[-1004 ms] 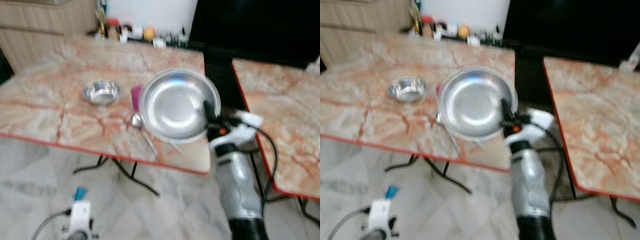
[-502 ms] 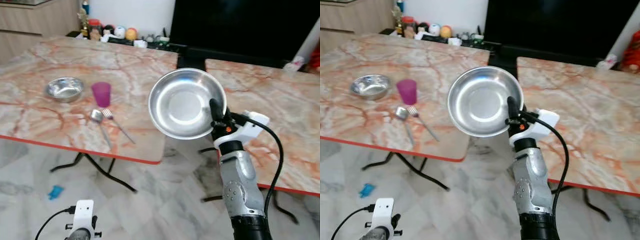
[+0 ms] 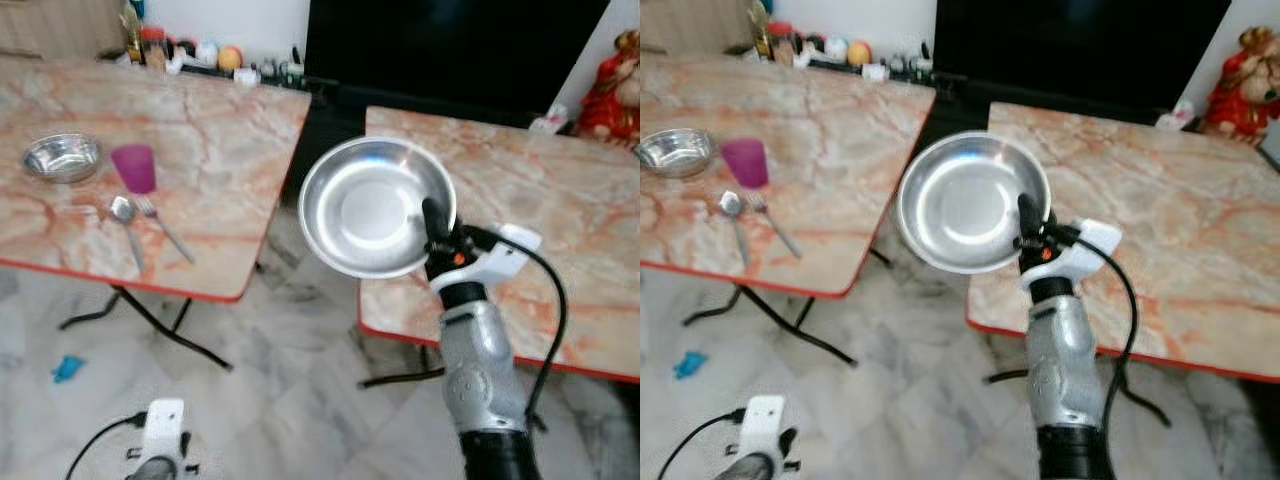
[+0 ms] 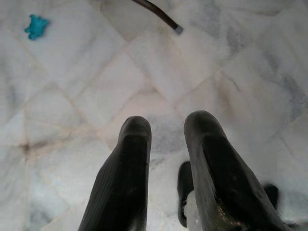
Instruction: Setting the table
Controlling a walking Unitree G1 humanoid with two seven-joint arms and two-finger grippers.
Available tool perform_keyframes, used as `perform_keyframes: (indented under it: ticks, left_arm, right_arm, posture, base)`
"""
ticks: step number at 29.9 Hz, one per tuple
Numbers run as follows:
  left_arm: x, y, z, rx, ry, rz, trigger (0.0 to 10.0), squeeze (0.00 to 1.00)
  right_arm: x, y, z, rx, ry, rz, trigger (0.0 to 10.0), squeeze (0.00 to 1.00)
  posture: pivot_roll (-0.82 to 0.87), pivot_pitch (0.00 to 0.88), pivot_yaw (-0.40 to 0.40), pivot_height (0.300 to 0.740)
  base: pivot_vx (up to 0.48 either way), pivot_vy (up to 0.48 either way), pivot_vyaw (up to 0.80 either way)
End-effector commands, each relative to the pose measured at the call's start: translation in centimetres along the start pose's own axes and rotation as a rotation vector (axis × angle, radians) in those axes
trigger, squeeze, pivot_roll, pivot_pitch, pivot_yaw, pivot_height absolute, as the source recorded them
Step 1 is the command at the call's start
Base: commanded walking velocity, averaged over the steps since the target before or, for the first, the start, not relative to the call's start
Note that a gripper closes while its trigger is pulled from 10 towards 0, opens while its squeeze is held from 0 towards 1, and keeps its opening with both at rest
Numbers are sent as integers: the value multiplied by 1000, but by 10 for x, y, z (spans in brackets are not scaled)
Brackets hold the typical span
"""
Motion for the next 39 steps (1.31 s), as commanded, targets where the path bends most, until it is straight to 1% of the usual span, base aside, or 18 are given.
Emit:
perform_keyframes:
  ticks: [1, 2, 3, 6, 8, 10, 11, 12, 14, 17, 19, 23, 27, 29, 31, 33, 36, 39]
  left_arm:
    - [8, 0, -2, -7, -7, -22, 10000, 0]
    - [8, 0, -2, -7, -7, -23, 10000, 0]
    - [8, 0, -1, -7, -7, -23, 10000, 0]
    - [8, 0, -1, -6, -6, -23, 10000, 0]
    - [7, 0, -1, -5, -3, -22, 10000, 0]
    - [6, 0, 0, -4, -1, -22, 10000, 0]
    - [5, 0, 0, -4, 1, -22, 10000, 0]
    - [5, 0, 0, -4, 1, -22, 10000, 0]
    - [4, 0, 1, -1, 7, -23, 10000, 0]
    - [5, 1, 2, 0, 12, -27, 10000, 0]
    - [7, 1, 2, -1, 15, -40, 10000, 0]
    - [7, 2, 6, 9, 13, -58, 10000, 0]
    - [7, 3, 10, 13, 32, -71, 10000, 0]
    - [4, 3, 13, 19, 44, -76, 10000, 0]
    - [1, 4, 16, 25, 54, -76, 10000, 0]
    - [-4, 5, 19, 29, 57, -72, 10000, 0]
    - [-6, 5, 21, 34, 61, -71, 10000, 0]
    - [-1, 5, 20, 33, 64, -83, 10000, 0]
  right_arm:
    - [18, -3, 8, 40, 46, -71, 10000, 0]
    - [21, -3, 7, 43, 64, -89, 10000, 0]
    - [26, -4, 7, 55, 104, -122, 10000, 0]
    - [30, -5, 8, 63, 130, -144, 10000, 0]
    - [40, -8, 8, 86, 197, -200, 10000, 0]
    - [44, -9, 6, 84, 195, -218, 10000, 0]
    - [45, -10, 5, 72, 151, -214, 10000, 0]
    - [45, -10, 5, 72, 151, -214, 10000, 0]
    - [46, -11, 5, 50, 89, -191, 10000, 0]
    - [49, -12, 3, 36, 84, -186, 10000, 0]
    - [54, -15, -3, 15, 78, -194, 10000, 0]
    - [58, -18, -9, 3, 71, -205, 10000, 0]
    - [64, -21, -14, 4, 75, -243, 10000, 0]
    - [66, -22, -19, 5, 82, -259, 10000, 0]
    - [66, -24, -24, -4, 88, -273, 10000, 0]
    - [65, -26, -30, -18, 68, -277, 10000, 0]
    - [66, -28, -32, -15, 66, -283, 10000, 0]
    - [68, -29, -28, -1, 58, -290, 10000, 0]
  posture:
    - [145, 0, -95, 740]
    - [149, 0, -92, 740]
    - [151, 0, -89, 740]
    - [151, 0, -88, 740]
    - [155, 0, -82, 740]
    - [156, 0, -82, 740]
    - [157, 0, -83, 740]
    - [157, 0, -83, 740]
    - [151, 0, -80, 740]
    - [156, 0, -79, 740]
    - [163, 0, -74, 740]
    - [168, 0, -41, 740]
    - [177, 0, -16, 740]
    - [186, 0, 12, 740]
    - [188, 0, 20, 740]
    - [186, 0, 27, 740]
    - [165, 0, 36, 740]
    - [150, 0, 35, 740]
  base:
    - [0, -364, 0]
    - [0, -364, 0]
    - [0, -360, 0]
    - [0, -360, 0]
    - [0, -362, 0]
    - [0, -360, 0]
    - [0, -360, 0]
    - [0, -360, 0]
    - [0, -358, 0]
    - [0, -360, 0]
    - [0, 0, 0]
    - [0, 0, 0]
    - [0, 0, 0]
    - [0, 0, 0]
    - [0, 0, 0]
    - [0, 0, 0]
    - [0, 0, 0]
    - [0, 0, 0]
Point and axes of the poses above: a point about 5 cm out from each wrist's last joint towards the gripper, its own y axis pointing out of the wrist towards the gripper, its own z axis along the axis of the wrist's last joint, x = y × z, the point moved 2 cm from there along y, pointing out of the wrist towards the gripper, and after that the axes turned 1 degree about -y, right-handed, at the moved point
